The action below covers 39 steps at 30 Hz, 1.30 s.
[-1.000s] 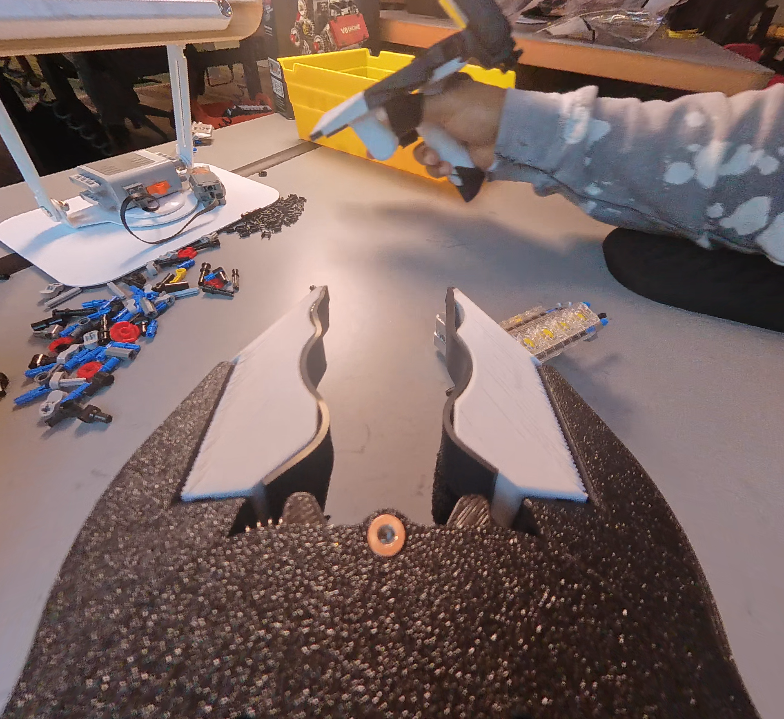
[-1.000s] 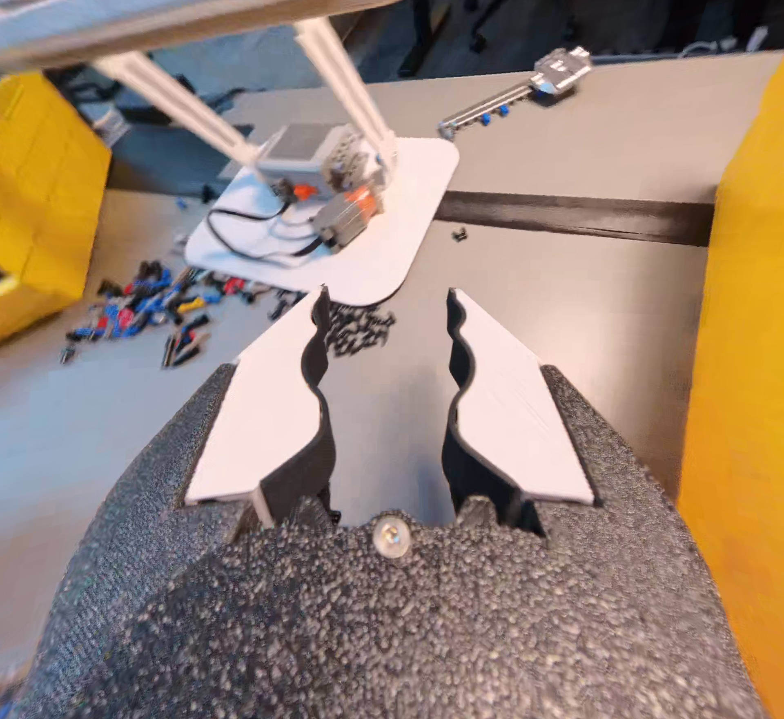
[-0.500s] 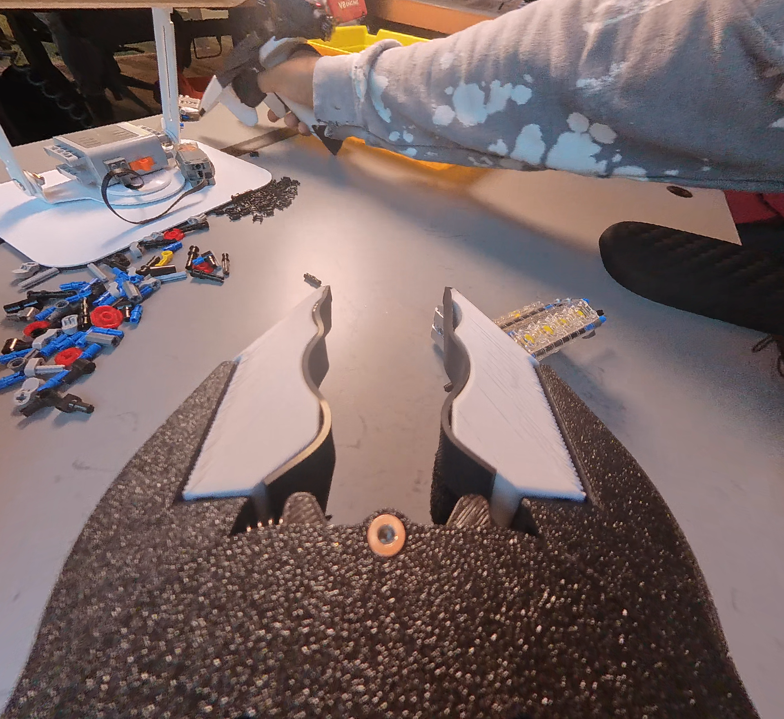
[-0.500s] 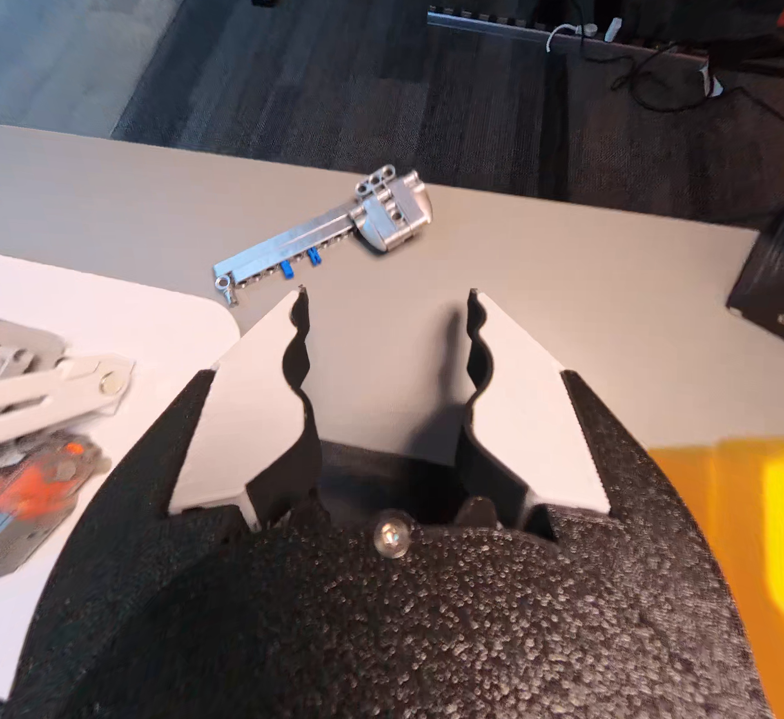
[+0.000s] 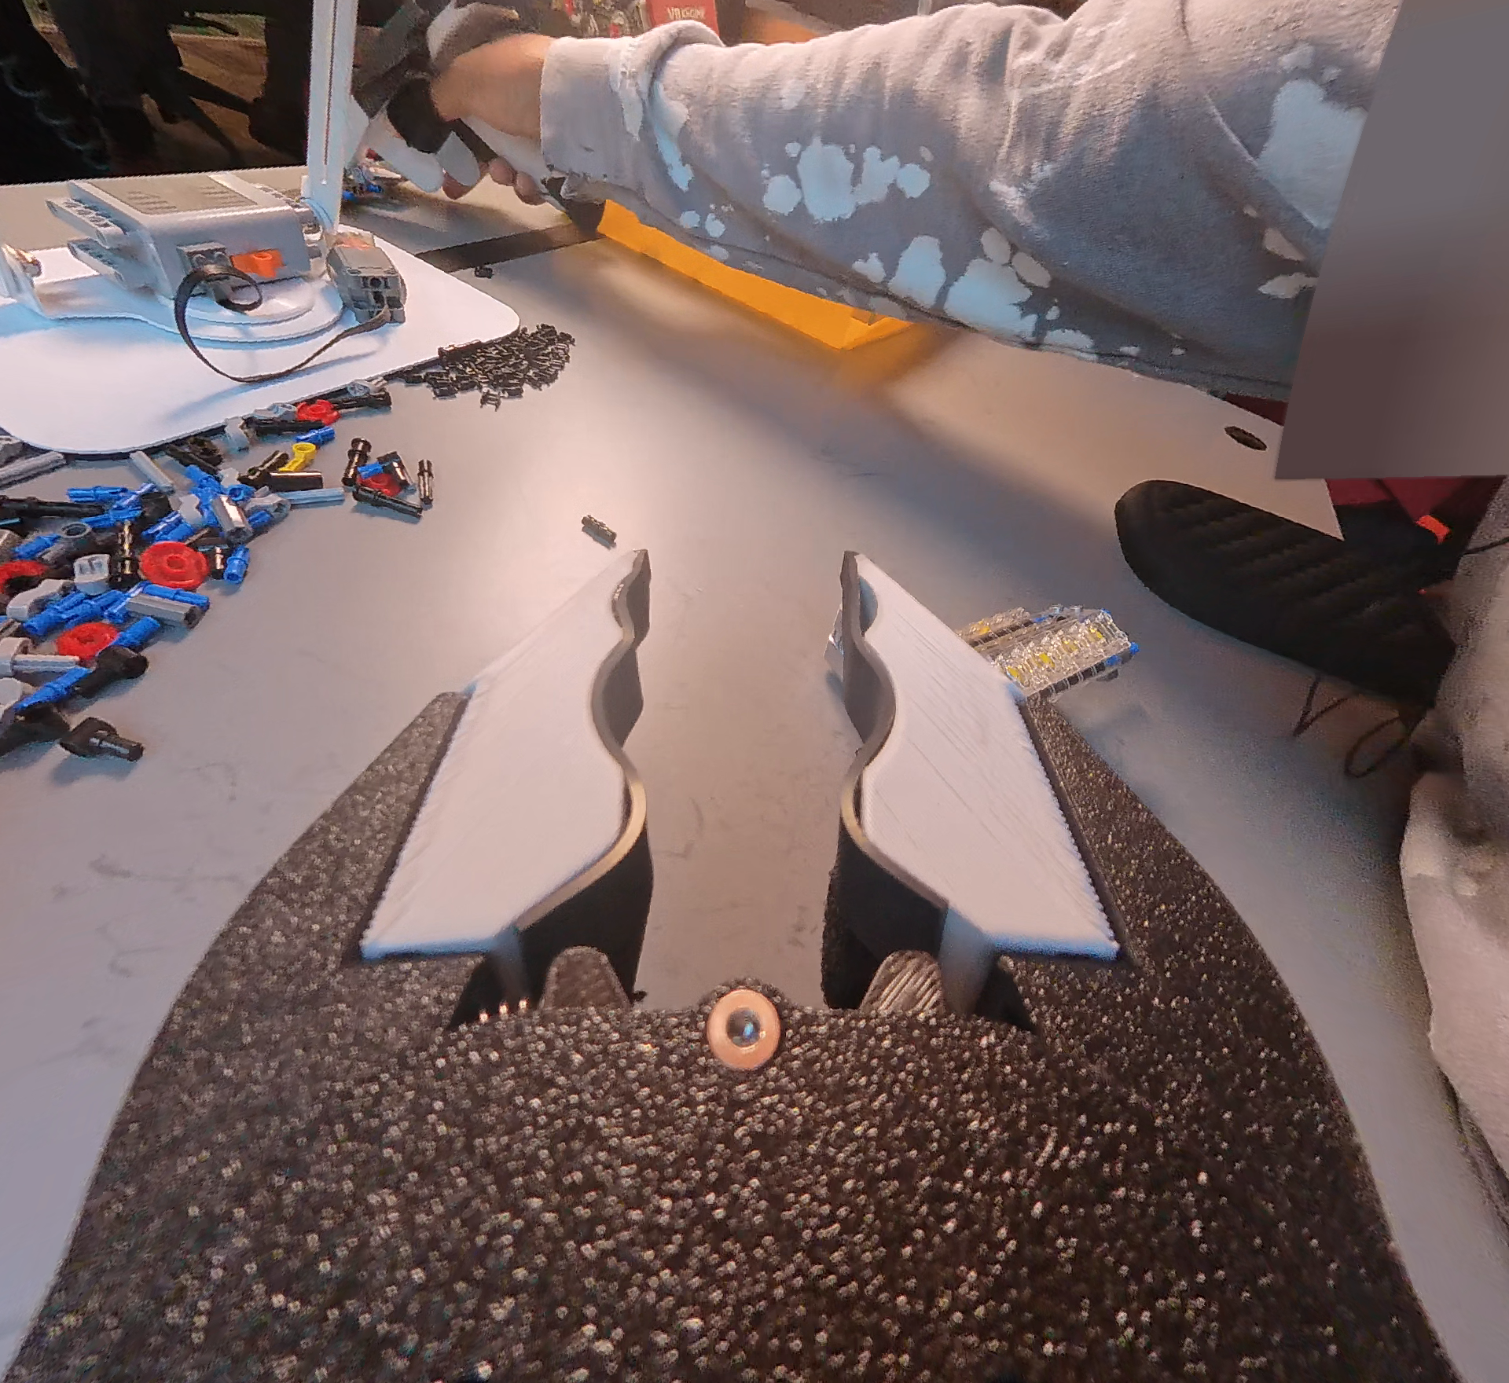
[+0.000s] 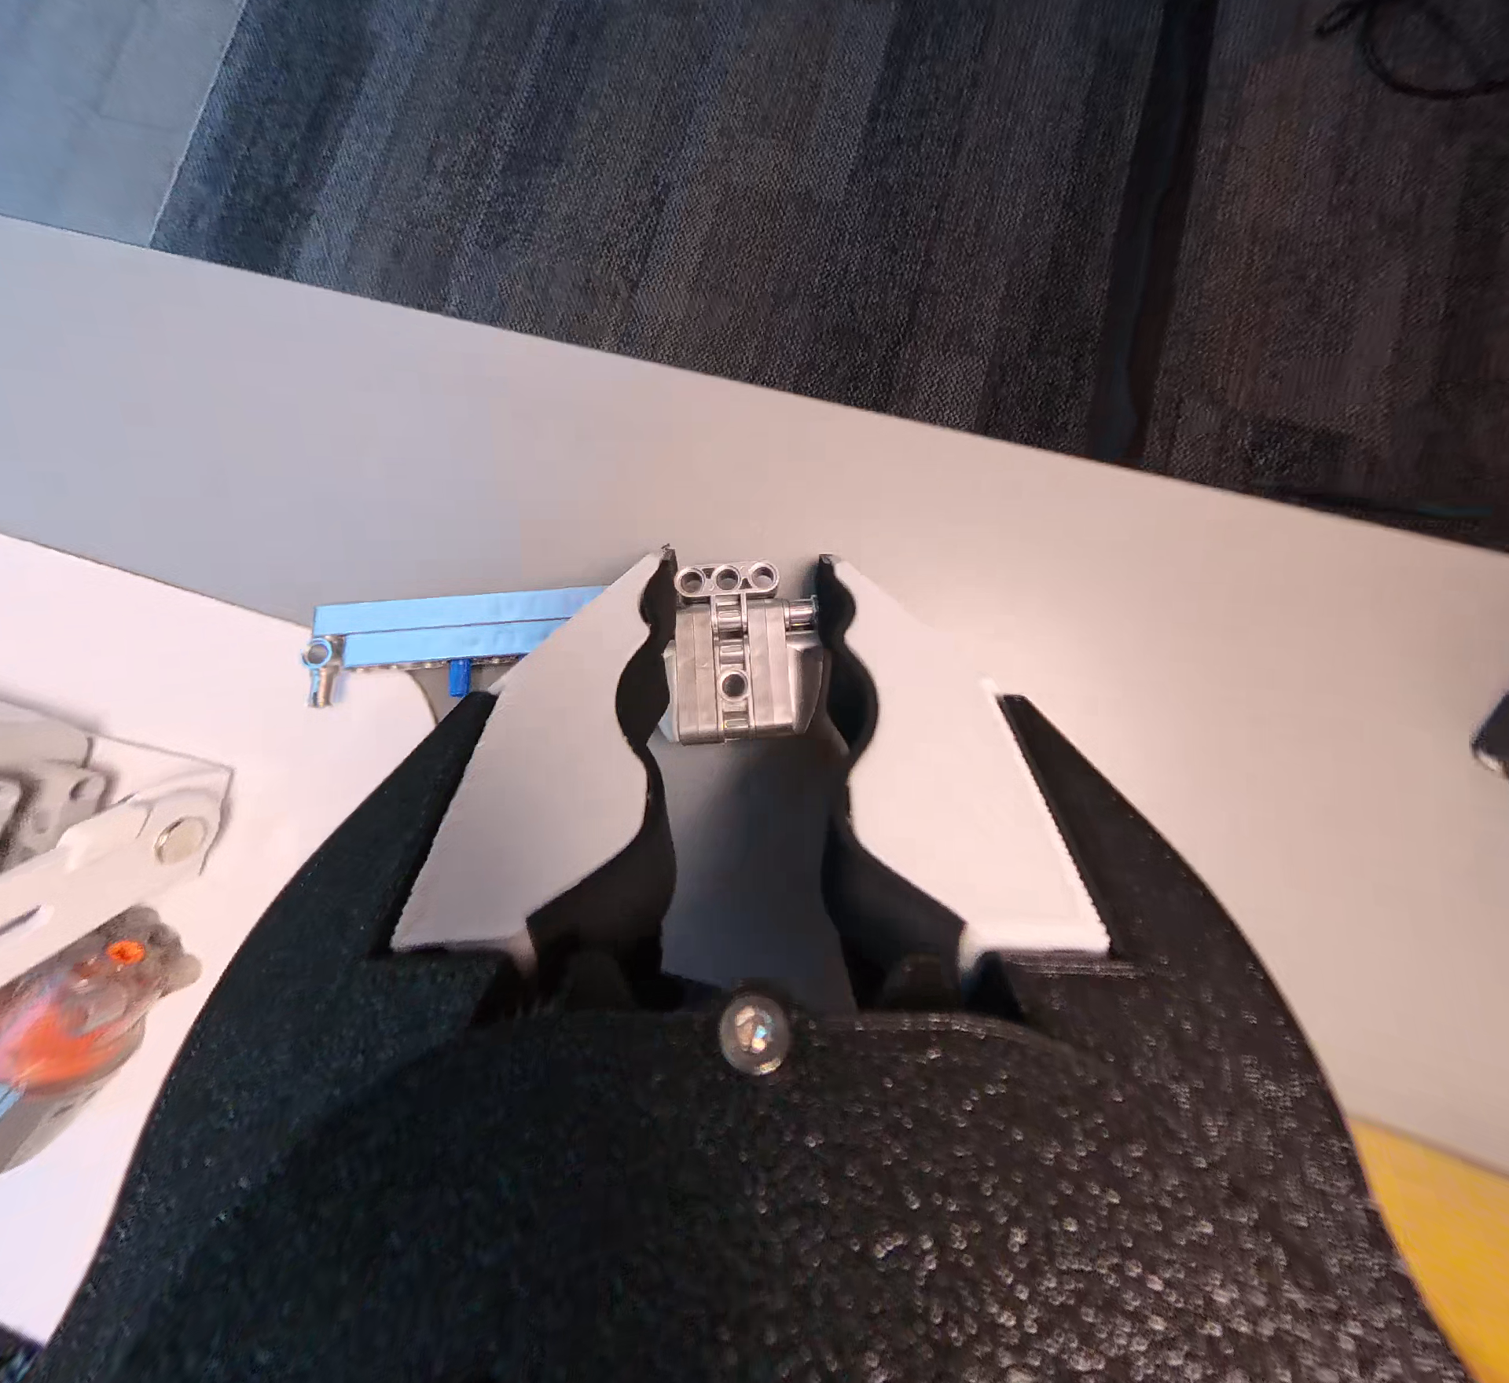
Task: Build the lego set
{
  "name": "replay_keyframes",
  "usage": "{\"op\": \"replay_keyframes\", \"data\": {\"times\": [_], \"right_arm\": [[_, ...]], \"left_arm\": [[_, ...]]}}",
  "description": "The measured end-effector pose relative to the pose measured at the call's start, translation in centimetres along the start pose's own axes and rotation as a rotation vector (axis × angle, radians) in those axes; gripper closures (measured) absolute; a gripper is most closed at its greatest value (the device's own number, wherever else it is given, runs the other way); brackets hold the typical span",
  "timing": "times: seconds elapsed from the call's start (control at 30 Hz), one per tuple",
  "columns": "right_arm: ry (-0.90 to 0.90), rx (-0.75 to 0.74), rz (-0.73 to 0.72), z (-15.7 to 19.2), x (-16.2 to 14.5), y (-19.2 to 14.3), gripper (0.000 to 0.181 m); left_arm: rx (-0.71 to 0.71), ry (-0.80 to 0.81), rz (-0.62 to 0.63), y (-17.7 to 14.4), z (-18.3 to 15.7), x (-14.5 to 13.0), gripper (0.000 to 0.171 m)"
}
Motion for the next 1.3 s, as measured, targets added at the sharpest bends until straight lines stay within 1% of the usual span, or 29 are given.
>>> {"op": "replay_keyframes", "data": {"times": [0.1,0.2,0.37,0.43,0.5,0.53,0.57,0.63,0.67,0.73,0.8,0.9,0.97,1.03,1.1,1.2,1.23,1.3], "right_arm": [[0.081,-0.053,-0.08,-0.6,-0.9,-2.8,0.148],[0.115,-0.125,-0.191,-0.8,-2.2,-6.1,0.148],[-0.025,-0.344,-0.331,0.4,-6.4,-11.0,0.147],[-0.095,-0.382,-0.373,1.7,-8.6,-13.1,0.147],[-0.136,-0.34,-0.427,3.8,-10.7,-15.9,0.147],[-0.177,-0.296,-0.461,5.3,-11.6,-17.6,0.147],[-0.248,-0.222,-0.503,7.4,-12.3,-19.6,0.147],[-0.375,-0.079,-0.517,11.8,-14.4,-23.2,0.147],[-0.412,0.017,-0.533,14.2,-15.4,-25.0,0.147],[-0.444,0.161,-0.565,18.3,-17.2,-28.6,0.147],[-0.523,0.284,-0.596,22.3,-18.8,-31.3,0.147],[-0.709,0.47,-0.606,28.2,-21.5,-33.9,0.147],[-0.83,0.576,-0.646,31.7,-22.9,-35.5,0.147],[-0.932,0.601,-0.689,33.9,-23.6,-36.5,0.147],[-1.017,0.587,-0.72,35.3,-23.8,-36.9,0.147],[-1.055,0.589,-0.738,36.2,-23.8,-37.4,0.147],[-1.053,0.575,-0.749,36.1,-23.6,-37.5,0.147],[-1.001,0.579,-0.791,35.5,-23.1,-38.2,0.151]], "left_arm": [[0.001,0.034,0.015,0.2,-0.5,-0.2,0.127],[0.003,0.056,0.023,0.3,-0.9,-0.3,0.128],[0.019,0.094,0.03,0.4,-1.1,-0.4,0.128],[0.027,0.109,0.027,0.4,-1.2,-0.4,0.129],[0.036,0.121,0.024,0.3,-1.2,-0.4,0.129],[0.037,0.124,0.023,0.3,-1.2,-0.3,0.129],[0.034,0.121,0.017,0.2,-1.2,-0.1,0.129],[0.008,0.088,-0.014,0.1,-1.5,0.4,0.129],[-0.016,0.06,-0.03,0.1,-1.7,0.7,0.129],[-0.084,0.002,-0.064,0.0,-2.3,1.2,0.132],[-0.18,-0.044,-0.103,-0.1,-3.5,1.7,0.134],[-0.363,-0.107,-0.131,-0.5,-6.1,2.2,0.136],[-0.454,-0.15,-0.154,-1.0,-7.5,2.6,0.136],[-0.531,-0.169,-0.164,-1.6,-8.7,2.8,0.139],[-0.581,-0.14,-0.171,-2.2,-9.6,2.9,0.158],[-0.55,-0.034,-0.167,-2.4,-9.8,2.8,0.167],[-0.527,-0.01,-0.172,-2.5,-9.6,2.9,0.167],[-0.486,0.0,-0.197,-2.7,-9.2,3.4,0.167]]}}
Point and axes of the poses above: each gripper's, where its closed fingertips meet, y out along the fingers, x out of its top, z = x × y across the jaws, the point moved 2 cm from there along -y, back along the fingers
